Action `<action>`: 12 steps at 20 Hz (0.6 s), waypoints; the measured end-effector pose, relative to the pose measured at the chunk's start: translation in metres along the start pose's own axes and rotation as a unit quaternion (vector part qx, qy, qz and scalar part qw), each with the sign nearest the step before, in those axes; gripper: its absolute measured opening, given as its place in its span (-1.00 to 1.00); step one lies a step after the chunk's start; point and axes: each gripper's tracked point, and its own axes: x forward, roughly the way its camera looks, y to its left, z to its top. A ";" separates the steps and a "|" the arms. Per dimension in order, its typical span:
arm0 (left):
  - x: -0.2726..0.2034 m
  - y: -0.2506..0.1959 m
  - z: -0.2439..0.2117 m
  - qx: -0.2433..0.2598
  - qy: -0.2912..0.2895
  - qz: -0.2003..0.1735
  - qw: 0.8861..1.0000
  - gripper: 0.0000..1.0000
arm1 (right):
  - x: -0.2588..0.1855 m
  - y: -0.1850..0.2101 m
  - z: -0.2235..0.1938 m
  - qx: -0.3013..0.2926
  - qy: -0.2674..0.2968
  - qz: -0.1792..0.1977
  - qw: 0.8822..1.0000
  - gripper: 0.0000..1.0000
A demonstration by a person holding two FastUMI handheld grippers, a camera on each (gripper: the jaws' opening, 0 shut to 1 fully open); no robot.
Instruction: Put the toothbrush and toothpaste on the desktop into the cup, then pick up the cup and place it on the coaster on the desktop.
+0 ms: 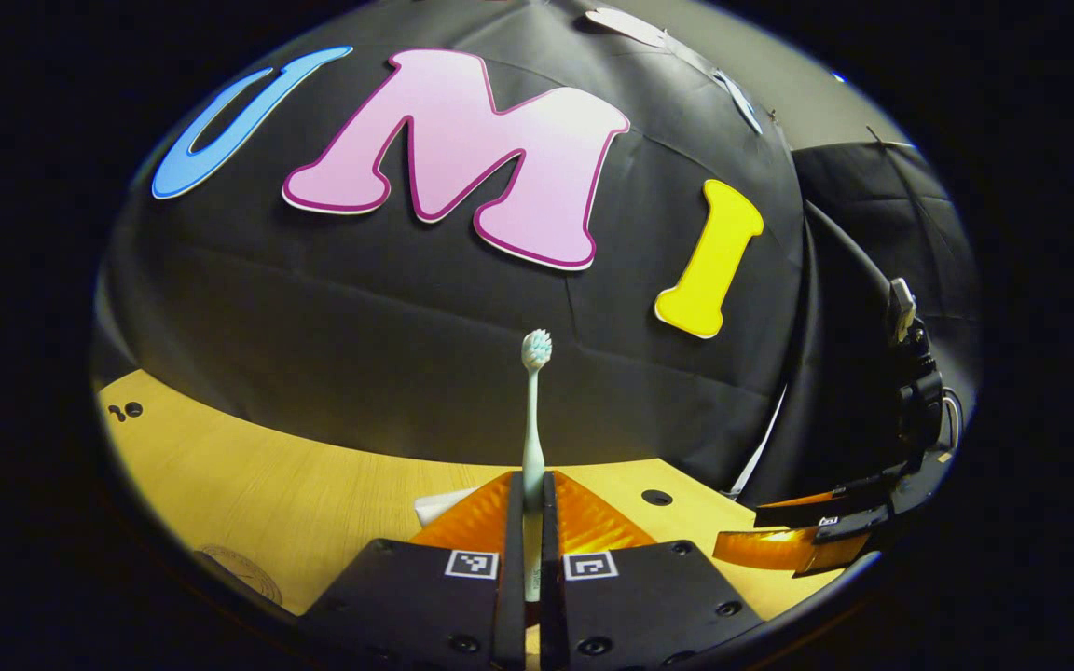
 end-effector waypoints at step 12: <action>-0.061 -0.002 -0.003 -0.010 0.015 0.018 1.000 0.89 | -0.012 0.028 0.007 -0.009 -0.001 0.019 1.000 0.96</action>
